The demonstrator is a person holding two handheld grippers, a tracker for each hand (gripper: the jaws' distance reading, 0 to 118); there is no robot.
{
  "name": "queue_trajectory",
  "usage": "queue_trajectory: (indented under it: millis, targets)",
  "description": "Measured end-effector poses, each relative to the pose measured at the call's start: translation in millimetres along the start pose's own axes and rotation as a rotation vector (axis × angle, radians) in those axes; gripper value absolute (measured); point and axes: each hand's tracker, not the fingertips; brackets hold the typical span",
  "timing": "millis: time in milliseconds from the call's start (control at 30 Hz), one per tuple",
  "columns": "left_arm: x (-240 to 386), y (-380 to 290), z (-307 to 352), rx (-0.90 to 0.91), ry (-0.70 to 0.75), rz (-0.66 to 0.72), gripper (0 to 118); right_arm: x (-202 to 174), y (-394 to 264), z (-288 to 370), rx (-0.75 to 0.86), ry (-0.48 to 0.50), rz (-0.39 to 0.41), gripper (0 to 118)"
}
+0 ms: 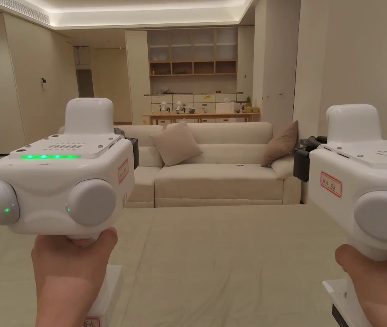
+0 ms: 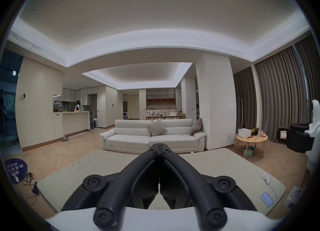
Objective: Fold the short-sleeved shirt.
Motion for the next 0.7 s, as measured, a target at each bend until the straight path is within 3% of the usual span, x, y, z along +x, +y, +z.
queue_trajectory:
  millis: [700]
  targets:
    - [-4.4, -0.9, -6.4, -0.011, 0.013, -0.007, 0, 0.0, 2.4, -6.6, 0.010, -0.011, 0.000, 0]
